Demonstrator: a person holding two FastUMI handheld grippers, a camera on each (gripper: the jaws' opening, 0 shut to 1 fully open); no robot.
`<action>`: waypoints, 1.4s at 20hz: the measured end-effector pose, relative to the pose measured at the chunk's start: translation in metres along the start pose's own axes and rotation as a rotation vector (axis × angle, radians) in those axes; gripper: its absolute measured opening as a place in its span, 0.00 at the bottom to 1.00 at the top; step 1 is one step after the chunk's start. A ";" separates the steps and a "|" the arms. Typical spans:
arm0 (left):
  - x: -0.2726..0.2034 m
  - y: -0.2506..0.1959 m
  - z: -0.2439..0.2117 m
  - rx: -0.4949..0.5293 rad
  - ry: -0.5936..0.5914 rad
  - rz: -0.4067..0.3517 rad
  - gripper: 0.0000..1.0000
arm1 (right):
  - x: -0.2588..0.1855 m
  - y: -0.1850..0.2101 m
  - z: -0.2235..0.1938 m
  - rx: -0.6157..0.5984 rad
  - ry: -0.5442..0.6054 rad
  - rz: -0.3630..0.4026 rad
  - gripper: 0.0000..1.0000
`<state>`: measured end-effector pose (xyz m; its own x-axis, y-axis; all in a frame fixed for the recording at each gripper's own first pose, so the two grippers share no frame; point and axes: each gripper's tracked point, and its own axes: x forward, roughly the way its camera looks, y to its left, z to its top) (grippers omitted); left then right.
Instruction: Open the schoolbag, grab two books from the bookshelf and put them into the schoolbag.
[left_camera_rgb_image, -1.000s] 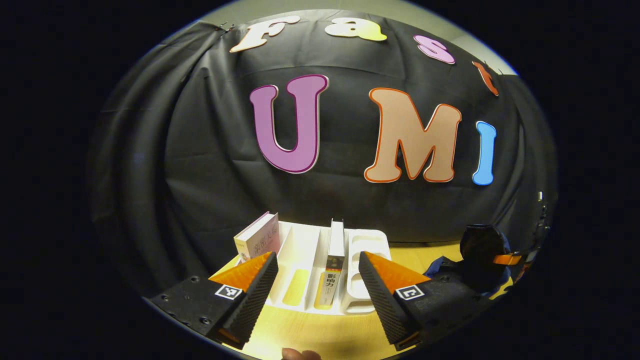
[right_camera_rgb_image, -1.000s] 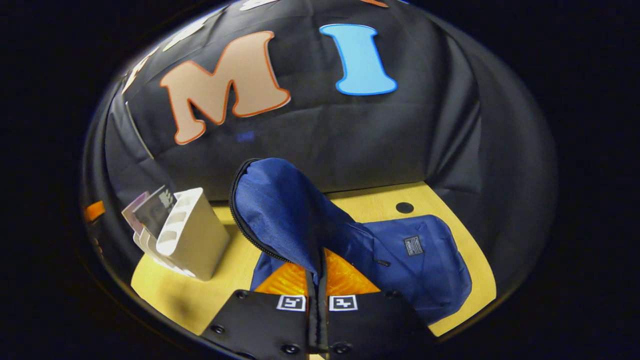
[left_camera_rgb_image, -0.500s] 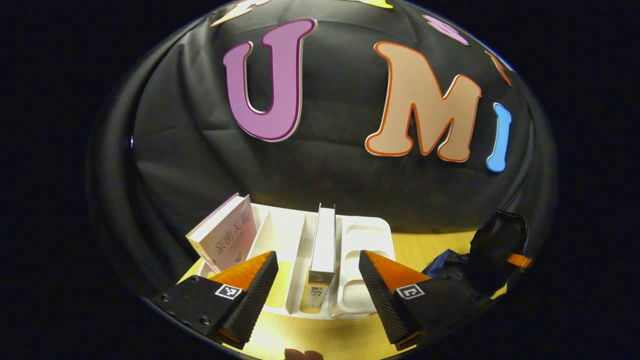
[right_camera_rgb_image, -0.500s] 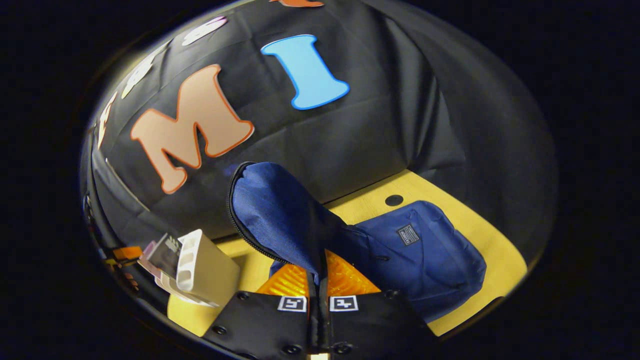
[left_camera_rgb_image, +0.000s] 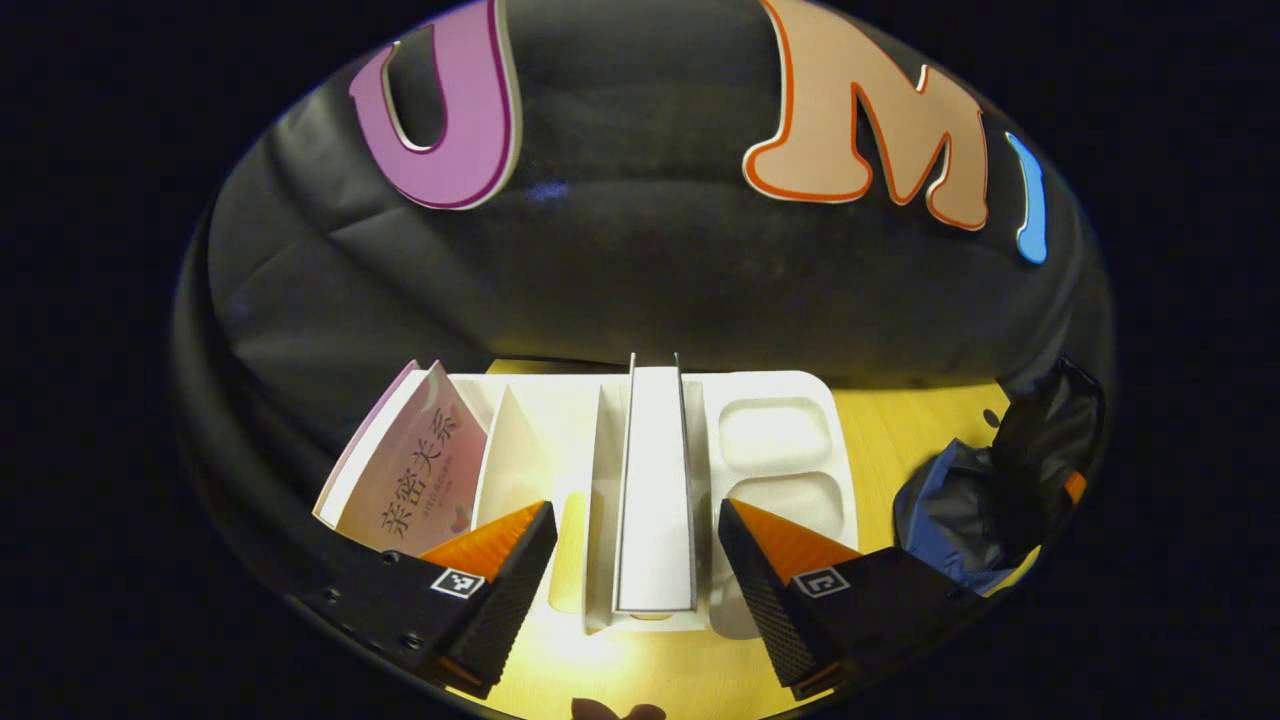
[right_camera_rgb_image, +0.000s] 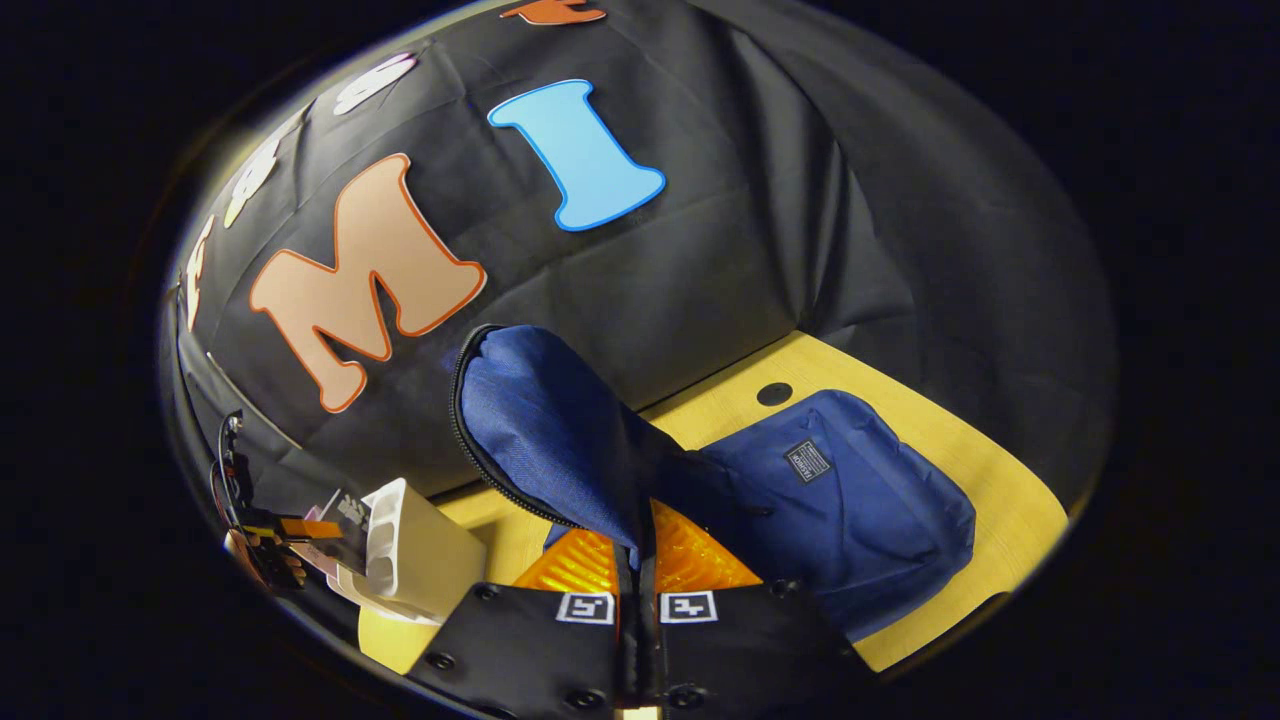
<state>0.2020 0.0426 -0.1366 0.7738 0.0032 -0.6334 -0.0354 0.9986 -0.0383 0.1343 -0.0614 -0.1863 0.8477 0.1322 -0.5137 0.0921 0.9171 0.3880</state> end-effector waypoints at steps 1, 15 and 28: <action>0.003 0.002 -0.002 0.006 0.019 0.002 0.94 | 0.000 0.000 0.001 0.005 -0.001 -0.002 0.03; -0.002 0.000 -0.014 0.076 0.136 -0.053 0.34 | 0.000 0.001 0.001 0.058 0.005 -0.001 0.03; -0.045 0.042 0.009 -0.129 0.036 -0.134 0.27 | 0.006 -0.001 -0.004 0.057 0.011 -0.012 0.01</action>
<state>0.1709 0.0844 -0.1026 0.7538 -0.1335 -0.6433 -0.0160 0.9751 -0.2211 0.1373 -0.0602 -0.1933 0.8407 0.1260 -0.5267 0.1321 0.8955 0.4251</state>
